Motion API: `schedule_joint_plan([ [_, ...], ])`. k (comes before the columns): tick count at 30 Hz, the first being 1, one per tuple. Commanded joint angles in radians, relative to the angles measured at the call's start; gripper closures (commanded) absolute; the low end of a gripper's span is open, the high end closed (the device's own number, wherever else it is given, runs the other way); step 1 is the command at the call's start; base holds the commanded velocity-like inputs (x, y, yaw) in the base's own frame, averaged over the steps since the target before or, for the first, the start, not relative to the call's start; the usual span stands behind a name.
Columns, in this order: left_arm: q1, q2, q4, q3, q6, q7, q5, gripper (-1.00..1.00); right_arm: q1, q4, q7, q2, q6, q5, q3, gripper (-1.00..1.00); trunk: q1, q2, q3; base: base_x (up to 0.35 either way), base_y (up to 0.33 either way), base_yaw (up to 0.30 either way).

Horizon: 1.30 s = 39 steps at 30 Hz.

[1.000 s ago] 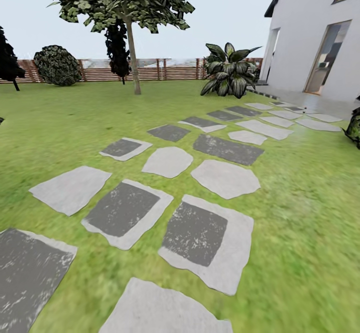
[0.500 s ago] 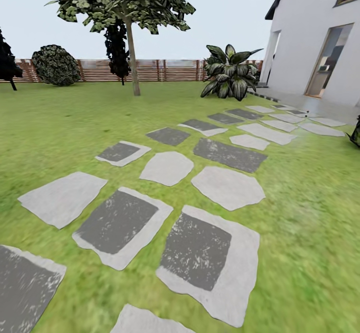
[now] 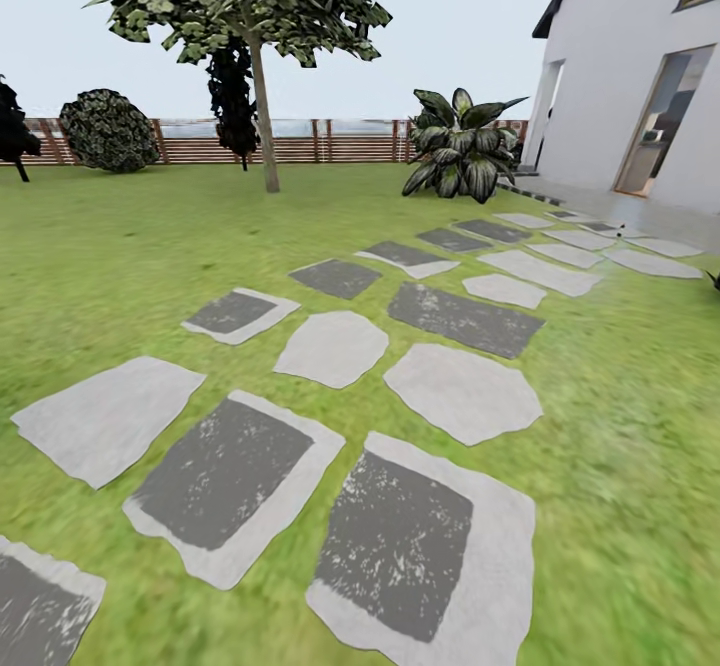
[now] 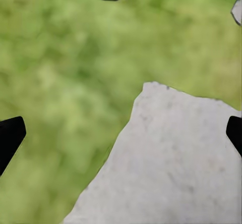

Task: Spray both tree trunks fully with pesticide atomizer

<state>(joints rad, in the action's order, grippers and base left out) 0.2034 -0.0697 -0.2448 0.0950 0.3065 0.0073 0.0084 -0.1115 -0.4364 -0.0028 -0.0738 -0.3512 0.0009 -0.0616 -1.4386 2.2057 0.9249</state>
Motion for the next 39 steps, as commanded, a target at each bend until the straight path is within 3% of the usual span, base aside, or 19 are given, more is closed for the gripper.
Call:
schedule_joint_plan([
  [1,0.001,0.000,0.001,0.002,0.003,0.001,0.001,-1.00,-0.001,0.001,0.000,0.000,-0.003,0.000,-0.001,-1.00,0.000,0.000,0.001,0.339,0.000,0.000],
  [18,0.001,0.000,0.001,0.002,0.003,0.001,0.001,-1.00,-0.001,0.001,0.000,0.000,-0.003,0.001,-0.001,-1.00,0.000,0.000,0.001,0.339,0.000,-0.082],
  [39,0.001,0.000,0.001,0.002,0.003,0.001,0.001,-1.00,-0.001,0.001,0.000,0.000,-0.003,0.001,-0.001,-1.00,0.000,0.000,0.001,0.339,0.000,-0.002],
])
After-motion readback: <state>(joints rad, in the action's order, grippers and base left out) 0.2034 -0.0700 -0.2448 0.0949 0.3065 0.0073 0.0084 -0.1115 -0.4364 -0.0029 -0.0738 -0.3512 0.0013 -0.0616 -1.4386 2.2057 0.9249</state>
